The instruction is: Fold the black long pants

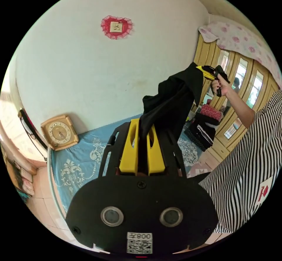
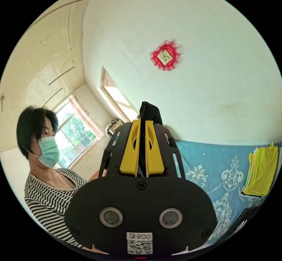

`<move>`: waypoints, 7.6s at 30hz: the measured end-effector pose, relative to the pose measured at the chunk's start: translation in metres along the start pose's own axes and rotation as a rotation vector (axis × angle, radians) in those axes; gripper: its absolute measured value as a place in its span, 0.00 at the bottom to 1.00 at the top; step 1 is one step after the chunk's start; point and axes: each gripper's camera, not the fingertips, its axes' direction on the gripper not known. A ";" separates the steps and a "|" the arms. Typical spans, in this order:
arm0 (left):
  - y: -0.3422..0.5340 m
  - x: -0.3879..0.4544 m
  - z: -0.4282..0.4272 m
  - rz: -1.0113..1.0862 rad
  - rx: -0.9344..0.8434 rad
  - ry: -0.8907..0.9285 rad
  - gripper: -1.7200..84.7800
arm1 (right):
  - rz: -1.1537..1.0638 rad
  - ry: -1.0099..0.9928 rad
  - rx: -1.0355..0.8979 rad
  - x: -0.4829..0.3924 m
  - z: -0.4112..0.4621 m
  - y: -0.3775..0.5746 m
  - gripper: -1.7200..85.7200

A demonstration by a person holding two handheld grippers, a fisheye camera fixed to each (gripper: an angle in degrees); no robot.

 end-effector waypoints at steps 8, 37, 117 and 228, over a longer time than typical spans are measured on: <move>-0.111 0.060 -0.042 0.424 -0.200 -0.190 0.02 | 0.421 -0.011 0.013 0.115 -0.059 0.053 0.05; -0.206 0.190 0.015 0.770 -0.494 -0.376 0.02 | -0.450 0.109 -0.203 -0.241 0.026 -0.176 0.14; 0.461 0.493 0.425 0.141 0.308 0.677 0.06 | -0.494 0.134 -0.223 -0.380 0.002 -0.337 0.05; 0.989 0.899 0.836 -1.022 -0.277 -0.079 0.03 | 0.654 0.667 -0.517 -0.342 0.054 1.052 0.03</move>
